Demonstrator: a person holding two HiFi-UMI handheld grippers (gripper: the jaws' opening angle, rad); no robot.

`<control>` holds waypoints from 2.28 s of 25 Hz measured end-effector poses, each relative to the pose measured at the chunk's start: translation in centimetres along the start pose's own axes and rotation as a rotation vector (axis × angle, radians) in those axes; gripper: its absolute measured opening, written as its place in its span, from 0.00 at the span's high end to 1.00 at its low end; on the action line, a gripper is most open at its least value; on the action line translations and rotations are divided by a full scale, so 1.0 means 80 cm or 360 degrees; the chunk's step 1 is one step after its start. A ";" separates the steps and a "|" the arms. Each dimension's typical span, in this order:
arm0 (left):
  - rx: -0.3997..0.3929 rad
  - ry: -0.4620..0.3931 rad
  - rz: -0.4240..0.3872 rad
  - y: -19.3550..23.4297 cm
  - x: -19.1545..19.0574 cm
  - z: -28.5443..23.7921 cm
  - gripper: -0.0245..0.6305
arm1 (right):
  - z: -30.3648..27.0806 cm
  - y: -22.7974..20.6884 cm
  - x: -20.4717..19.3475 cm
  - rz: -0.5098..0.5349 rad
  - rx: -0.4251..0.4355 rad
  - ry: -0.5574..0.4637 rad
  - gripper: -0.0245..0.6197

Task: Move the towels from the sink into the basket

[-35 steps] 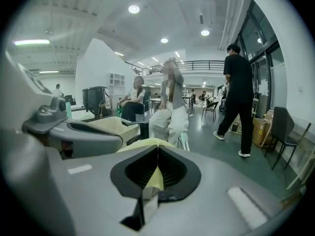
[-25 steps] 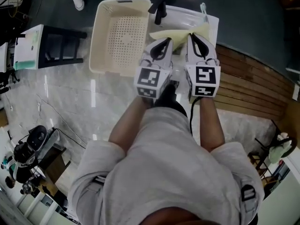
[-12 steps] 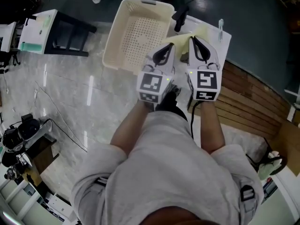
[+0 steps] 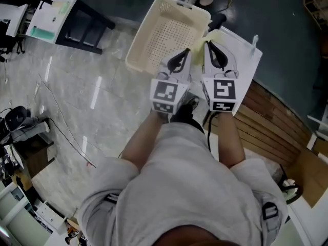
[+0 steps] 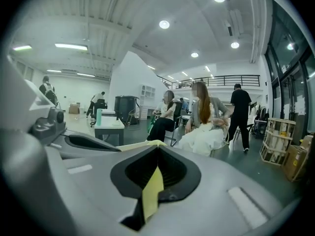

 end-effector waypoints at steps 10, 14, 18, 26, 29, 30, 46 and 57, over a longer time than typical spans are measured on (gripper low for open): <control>0.0116 -0.0031 0.0056 0.050 -0.002 0.031 0.94 | -0.036 0.050 0.020 0.0052 0.0109 -0.0011 0.95; 0.0161 -0.0044 0.0068 0.065 -0.001 0.043 0.94 | -0.047 0.070 0.029 0.0073 0.0163 -0.0023 0.95; 0.0207 -0.0047 0.0073 0.079 -0.002 0.054 0.94 | -0.055 0.087 0.032 0.0083 0.0209 -0.0029 0.95; 0.0259 -0.0033 0.0086 0.104 -0.008 0.068 0.94 | -0.074 0.110 0.029 0.0088 0.0258 -0.0004 0.95; 0.0260 -0.0025 0.0094 0.110 -0.012 0.069 0.94 | -0.080 0.115 0.026 0.0083 0.0265 -0.0001 0.95; 0.0260 -0.0021 0.0096 0.111 -0.013 0.069 0.94 | -0.081 0.116 0.025 0.0082 0.0265 0.0011 0.95; 0.0221 0.0044 0.0156 0.151 -0.024 0.025 0.94 | -0.143 0.102 -0.002 0.0045 0.0254 0.0172 0.95; 0.0207 0.0113 0.0194 0.178 -0.038 -0.016 0.94 | -0.191 0.084 -0.020 -0.0017 0.0248 0.0220 0.95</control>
Point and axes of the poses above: the fingertips, and each gripper's own axes: z backward along the fingers, y to its left, x out of its top, the point moved 5 cm from there along z, backward along the fingers, and after that the axes turned 4 degrees about -z, right-handed, at the moved point
